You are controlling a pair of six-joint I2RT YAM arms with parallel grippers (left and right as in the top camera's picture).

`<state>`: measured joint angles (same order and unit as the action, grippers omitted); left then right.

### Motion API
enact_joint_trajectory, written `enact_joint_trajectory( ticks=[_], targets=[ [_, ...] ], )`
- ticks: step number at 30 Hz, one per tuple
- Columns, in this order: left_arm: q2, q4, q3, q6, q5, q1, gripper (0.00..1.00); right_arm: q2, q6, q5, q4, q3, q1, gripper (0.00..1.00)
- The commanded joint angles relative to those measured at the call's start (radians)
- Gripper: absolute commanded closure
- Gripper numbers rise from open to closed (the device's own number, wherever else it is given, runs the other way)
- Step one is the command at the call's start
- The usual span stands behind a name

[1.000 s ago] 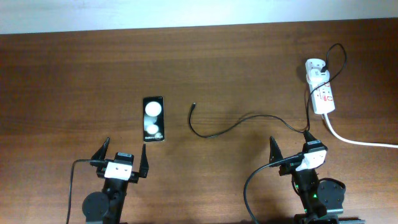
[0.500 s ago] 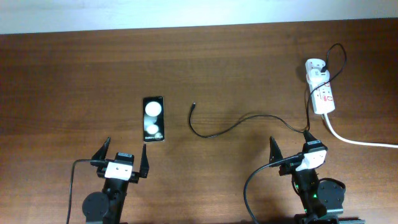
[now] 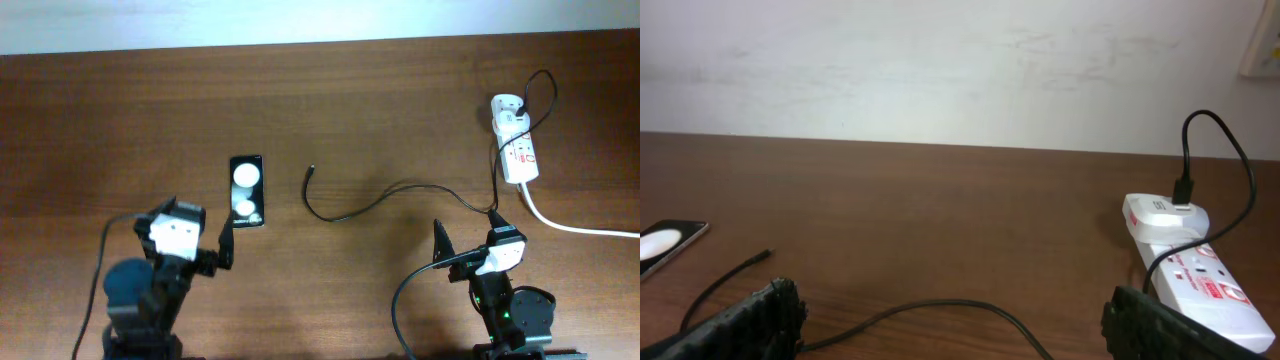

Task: Plug charger to phone and switch on socket
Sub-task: 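Move the left gripper forward over the black phone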

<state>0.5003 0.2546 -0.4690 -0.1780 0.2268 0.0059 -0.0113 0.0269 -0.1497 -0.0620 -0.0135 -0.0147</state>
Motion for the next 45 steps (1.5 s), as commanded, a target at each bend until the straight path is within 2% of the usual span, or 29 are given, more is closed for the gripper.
enact_joint_trajectory(
  ticks=[1, 5, 7, 13, 20, 23, 25, 33, 45],
  targets=[
    [0.165, 0.069, -0.165, 0.009, 0.039, -0.005, 0.01, 0.008, 0.006, 0.008, -0.001, 0.008, -0.006, 0.02],
    [0.425, 0.197, -0.412, 0.009, 0.121, -0.005, 0.01, 0.008, 0.007, 0.008, -0.001, 0.008, -0.006, 0.01],
    [0.618, 0.371, -0.624, 0.009, 0.162, -0.005, 0.01, 0.008, 0.007, 0.008, -0.001, 0.008, -0.006, 0.01],
    [0.893, 0.729, -0.949, 0.008, 0.203, -0.005, 0.01, 0.008, 0.006, 0.008, -0.001, 0.008, -0.006, 0.01],
    [0.993, 0.749, -0.949, 0.028, 0.328, -0.006, 0.01, 0.008, 0.007, 0.008, -0.001, 0.008, -0.006, 0.01],
    [1.045, 0.737, -0.949, 0.072, 0.330, -0.006, 0.01, 0.008, 0.006, 0.008, -0.001, 0.008, -0.006, 0.01],
    [1.111, 0.732, -0.949, 0.109, 0.282, -0.022, 0.01, 0.008, 0.006, 0.008, -0.001, 0.008, -0.006, 0.01],
    [1.293, 0.692, -0.949, 0.343, -0.108, -0.144, 0.01, 0.008, 0.006, 0.008, -0.001, 0.008, -0.006, 0.01],
    [1.526, 0.613, -0.949, 0.349, -0.124, -0.146, 0.01, 0.008, 0.006, 0.008, -0.001, 0.008, -0.006, 0.01]
  ],
)
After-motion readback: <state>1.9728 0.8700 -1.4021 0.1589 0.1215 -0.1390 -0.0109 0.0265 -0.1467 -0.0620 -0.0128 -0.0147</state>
